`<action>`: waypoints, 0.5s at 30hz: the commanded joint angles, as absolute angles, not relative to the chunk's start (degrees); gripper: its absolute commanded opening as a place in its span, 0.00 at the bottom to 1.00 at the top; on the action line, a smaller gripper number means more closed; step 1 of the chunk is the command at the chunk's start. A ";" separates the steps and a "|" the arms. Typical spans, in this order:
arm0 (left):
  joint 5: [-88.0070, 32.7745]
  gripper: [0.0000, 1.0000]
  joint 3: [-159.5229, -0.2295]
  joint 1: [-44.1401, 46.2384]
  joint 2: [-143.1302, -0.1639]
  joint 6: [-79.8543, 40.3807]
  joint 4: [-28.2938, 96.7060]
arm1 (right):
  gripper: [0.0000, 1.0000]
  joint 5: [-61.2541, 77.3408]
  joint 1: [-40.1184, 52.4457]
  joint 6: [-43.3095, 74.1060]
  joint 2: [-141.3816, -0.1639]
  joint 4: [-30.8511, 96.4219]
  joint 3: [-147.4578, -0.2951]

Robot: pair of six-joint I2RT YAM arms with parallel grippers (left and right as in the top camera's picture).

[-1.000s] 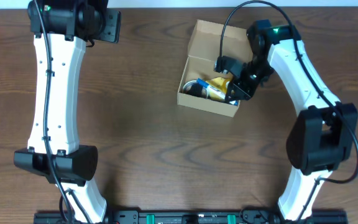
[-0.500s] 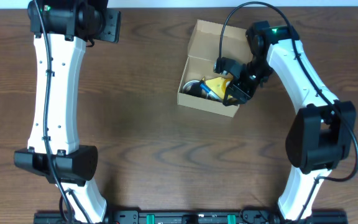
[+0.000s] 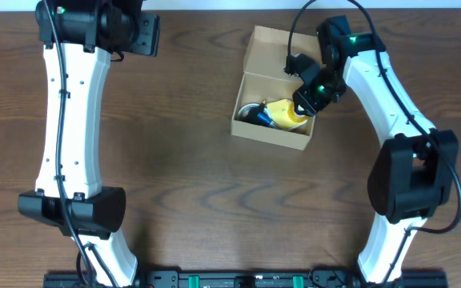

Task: Pack container
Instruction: 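Carry the marker over the box and lower it inside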

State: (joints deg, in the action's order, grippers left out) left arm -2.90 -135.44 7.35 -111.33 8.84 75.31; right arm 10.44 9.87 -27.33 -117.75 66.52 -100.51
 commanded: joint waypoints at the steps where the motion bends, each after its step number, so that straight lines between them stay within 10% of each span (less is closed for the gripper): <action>1: -4.12 0.64 -136.05 7.55 -109.71 8.54 75.88 | 0.37 7.66 9.76 -23.11 -117.93 66.87 -101.47; 15: -4.08 0.64 -136.05 7.53 -109.69 8.56 76.01 | 0.47 3.25 9.82 -24.75 -117.93 68.23 -101.47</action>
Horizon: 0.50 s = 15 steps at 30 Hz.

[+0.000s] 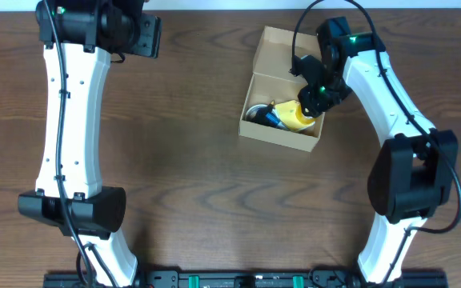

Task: Pack container
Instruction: 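Carry the marker over the box and lower it inside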

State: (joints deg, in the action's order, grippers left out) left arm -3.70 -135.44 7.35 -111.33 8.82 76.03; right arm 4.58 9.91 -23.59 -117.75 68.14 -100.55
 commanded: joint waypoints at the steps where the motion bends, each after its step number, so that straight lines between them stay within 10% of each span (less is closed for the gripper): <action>1: -4.08 0.64 -136.05 7.53 -109.71 8.56 75.99 | 0.47 3.27 9.93 -26.26 -117.93 68.58 -101.47; 15: -4.08 0.64 -136.05 7.53 -109.69 8.56 75.66 | 0.51 6.37 14.94 -30.96 -117.93 73.30 -101.47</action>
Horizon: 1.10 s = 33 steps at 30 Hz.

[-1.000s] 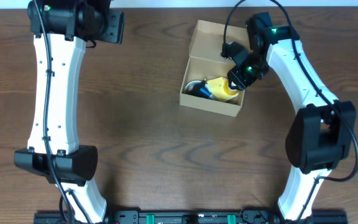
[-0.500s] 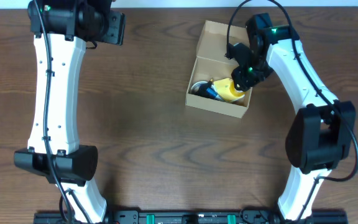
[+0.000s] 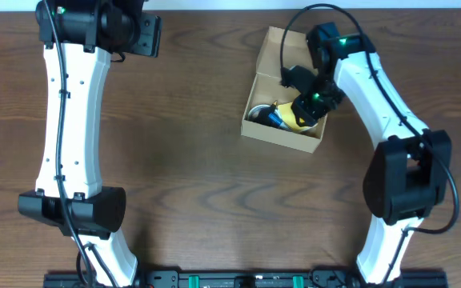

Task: Pack container
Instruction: 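Carry the marker over the box and lower it inside, then open the right gripper and raise it out of the box to the right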

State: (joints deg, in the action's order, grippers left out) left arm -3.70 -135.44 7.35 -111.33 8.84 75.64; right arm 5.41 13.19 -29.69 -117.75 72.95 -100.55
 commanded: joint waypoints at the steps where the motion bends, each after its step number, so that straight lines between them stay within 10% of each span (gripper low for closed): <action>1: -4.05 0.64 -136.05 7.53 -109.69 8.56 75.72 | 0.50 5.96 15.31 -30.96 -117.93 73.65 -101.47; 33: -1.96 0.64 -136.07 7.53 -109.69 8.99 74.72 | 0.50 -0.80 7.68 -25.30 -117.93 82.08 -101.45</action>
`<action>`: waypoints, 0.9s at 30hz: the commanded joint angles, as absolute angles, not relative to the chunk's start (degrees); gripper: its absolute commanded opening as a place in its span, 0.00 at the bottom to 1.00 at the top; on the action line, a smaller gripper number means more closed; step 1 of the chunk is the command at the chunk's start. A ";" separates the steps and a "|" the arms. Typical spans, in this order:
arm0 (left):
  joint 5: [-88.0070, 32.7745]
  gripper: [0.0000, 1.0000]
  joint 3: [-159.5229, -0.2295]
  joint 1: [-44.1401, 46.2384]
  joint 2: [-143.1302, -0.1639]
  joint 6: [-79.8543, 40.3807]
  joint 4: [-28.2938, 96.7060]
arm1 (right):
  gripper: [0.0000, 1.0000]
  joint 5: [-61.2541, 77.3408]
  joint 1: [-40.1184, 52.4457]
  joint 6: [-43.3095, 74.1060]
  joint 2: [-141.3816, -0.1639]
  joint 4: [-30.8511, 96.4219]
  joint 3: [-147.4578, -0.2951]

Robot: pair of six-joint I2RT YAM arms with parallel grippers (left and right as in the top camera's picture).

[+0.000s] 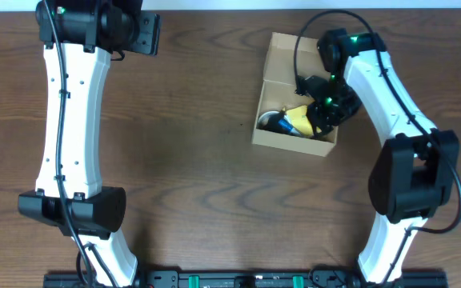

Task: Pack container
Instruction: 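Open the right gripper and raise it out of the box to the right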

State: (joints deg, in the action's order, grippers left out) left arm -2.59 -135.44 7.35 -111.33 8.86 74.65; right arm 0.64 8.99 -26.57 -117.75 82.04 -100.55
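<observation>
An open cardboard box (pixel 292 141) sits on the table right of centre, its lid flap (pixel 288 56) folded back toward the far edge. Inside lie a yellow item (pixel 300 122) and a dark blue and silver item (pixel 275 122). My right gripper (pixel 322 110) reaches down at the box's right wall, over the yellow item. Its fingers are hidden under the wrist, so their state does not show. My left gripper (pixel 134 32) is held high at the far left, well away from the box, its fingers hidden too.
The dark wooden table (pixel 182 176) carries nothing besides the box. The left arm's white links (pixel 70 120) run down the left side. The right arm's links (pixel 390 104) run down the right side.
The box now sits further right and slightly nearer the front edge. My right gripper has shifted right with it, still at the right wall. The left arm has not moved.
At first the box sat near the table's middle with my right gripper at its right inner corner. At each later moment the box stood a little further right, with the gripper still at that wall. The items stayed inside throughout.
</observation>
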 commanded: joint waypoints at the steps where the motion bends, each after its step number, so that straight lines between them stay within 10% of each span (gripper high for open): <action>1: -1.96 0.65 -136.07 7.53 -109.69 8.99 74.72 | 0.50 -0.78 7.46 -25.30 -117.93 81.87 -101.45; 18: -2.00 0.65 -136.07 7.53 -109.69 8.99 74.50 | 0.50 1.32 3.81 -25.34 -117.93 79.07 -101.47; 27: -2.98 0.65 -136.07 7.53 -109.69 8.97 74.74 | 0.23 1.72 8.84 -25.28 -116.53 73.84 -103.42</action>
